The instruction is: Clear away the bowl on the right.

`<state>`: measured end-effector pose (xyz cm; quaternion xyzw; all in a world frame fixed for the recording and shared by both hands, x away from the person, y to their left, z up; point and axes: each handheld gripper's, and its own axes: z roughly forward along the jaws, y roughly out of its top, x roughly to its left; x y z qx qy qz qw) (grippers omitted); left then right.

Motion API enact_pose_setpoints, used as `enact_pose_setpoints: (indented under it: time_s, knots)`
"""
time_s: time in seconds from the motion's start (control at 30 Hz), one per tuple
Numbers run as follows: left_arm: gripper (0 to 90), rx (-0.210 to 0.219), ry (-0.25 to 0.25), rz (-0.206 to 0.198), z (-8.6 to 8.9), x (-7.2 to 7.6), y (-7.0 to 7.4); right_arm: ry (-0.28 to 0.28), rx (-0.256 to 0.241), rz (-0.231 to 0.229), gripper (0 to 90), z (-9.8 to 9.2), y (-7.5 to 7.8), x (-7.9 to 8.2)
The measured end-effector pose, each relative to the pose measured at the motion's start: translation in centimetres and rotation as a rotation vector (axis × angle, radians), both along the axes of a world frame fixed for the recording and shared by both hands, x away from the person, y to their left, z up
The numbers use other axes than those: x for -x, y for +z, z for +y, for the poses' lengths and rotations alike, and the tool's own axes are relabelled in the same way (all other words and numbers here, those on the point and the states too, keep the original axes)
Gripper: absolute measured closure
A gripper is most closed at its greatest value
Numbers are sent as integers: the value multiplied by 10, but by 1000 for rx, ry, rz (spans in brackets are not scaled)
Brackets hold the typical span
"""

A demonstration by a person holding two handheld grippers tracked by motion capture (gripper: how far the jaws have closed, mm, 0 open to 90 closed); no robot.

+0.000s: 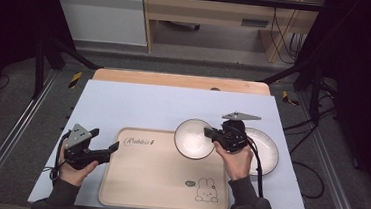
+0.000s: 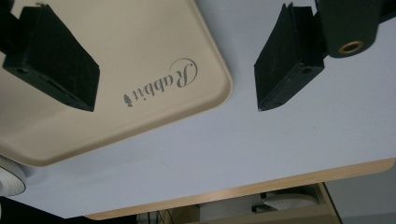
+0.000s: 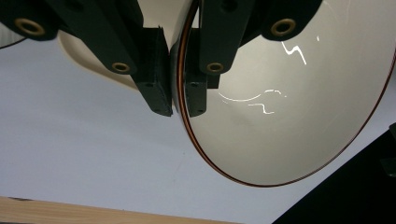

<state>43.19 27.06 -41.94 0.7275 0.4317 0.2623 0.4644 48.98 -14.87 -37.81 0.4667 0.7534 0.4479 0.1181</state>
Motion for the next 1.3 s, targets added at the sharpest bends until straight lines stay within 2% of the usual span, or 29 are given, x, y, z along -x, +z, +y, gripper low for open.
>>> enact_pose_setpoints:
  time_s: [0.93, 1.3]
  knots:
    - [140, 5, -2, 5, 0, 0, 0, 26, 17, 39, 822, 35, -19, -16]
    - [140, 2, -2, 5, 0, -1, 0, 37, 33, 78, 822, 52, -39, -24]
